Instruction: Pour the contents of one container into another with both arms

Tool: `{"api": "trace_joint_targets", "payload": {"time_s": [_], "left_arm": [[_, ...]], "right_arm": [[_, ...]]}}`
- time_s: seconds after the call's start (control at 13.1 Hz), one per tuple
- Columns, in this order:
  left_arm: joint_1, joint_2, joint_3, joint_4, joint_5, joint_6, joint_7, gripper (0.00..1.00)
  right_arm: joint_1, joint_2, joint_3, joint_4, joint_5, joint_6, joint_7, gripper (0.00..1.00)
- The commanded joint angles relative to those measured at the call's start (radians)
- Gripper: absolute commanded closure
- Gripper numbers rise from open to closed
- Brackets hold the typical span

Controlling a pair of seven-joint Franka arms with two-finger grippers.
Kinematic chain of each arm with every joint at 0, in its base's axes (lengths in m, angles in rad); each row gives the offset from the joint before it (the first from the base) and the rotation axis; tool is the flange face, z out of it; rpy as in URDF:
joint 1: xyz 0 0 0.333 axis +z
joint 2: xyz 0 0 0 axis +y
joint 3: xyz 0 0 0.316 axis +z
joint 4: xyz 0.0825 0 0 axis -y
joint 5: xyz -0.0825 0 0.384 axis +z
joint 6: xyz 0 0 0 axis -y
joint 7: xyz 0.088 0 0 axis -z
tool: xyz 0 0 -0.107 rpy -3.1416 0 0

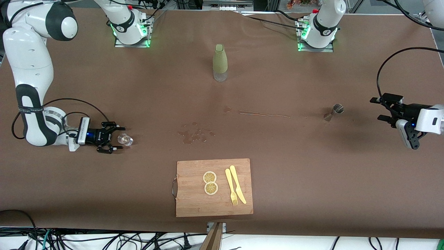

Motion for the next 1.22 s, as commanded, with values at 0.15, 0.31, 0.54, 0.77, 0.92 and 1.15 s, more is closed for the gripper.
{"api": "trace_joint_targets", "payload": {"time_s": [0.15, 0.31, 0.54, 0.77, 0.92, 1.15], "left_arm": [[-0.059, -0.142, -0.116, -0.036, 0.146, -0.014, -0.413, 0.00], [-0.060, -0.190, -0.235, -0.025, 0.266, -0.005, -0.532, 0.00], [-0.067, -0.251, -0.269, -0.025, 0.329, 0.052, -0.508, 0.00], [-0.065, -0.296, -0.271, -0.025, 0.351, 0.096, -0.512, 0.00], [-0.054, -0.334, -0.269, -0.021, 0.351, 0.160, -0.517, 0.00], [-0.047, -0.383, -0.271, -0.021, 0.349, 0.169, -0.680, 0.00]], "right_arm": [[-0.001, -0.163, -0.001, 0.006, -0.199, 0.007, 0.135, 0.00], [0.000, -0.261, 0.002, 0.005, -0.326, 0.057, 0.283, 0.00], [0.007, -0.373, 0.011, -0.006, -0.460, 0.074, 0.470, 0.00], [0.038, -0.519, 0.034, -0.007, -0.636, 0.081, 0.712, 0.00], [0.073, -0.620, 0.034, -0.018, -0.730, 0.065, 0.872, 0.00], [0.101, -0.766, 0.037, -0.023, -0.883, -0.005, 1.169, 0.00]]}}
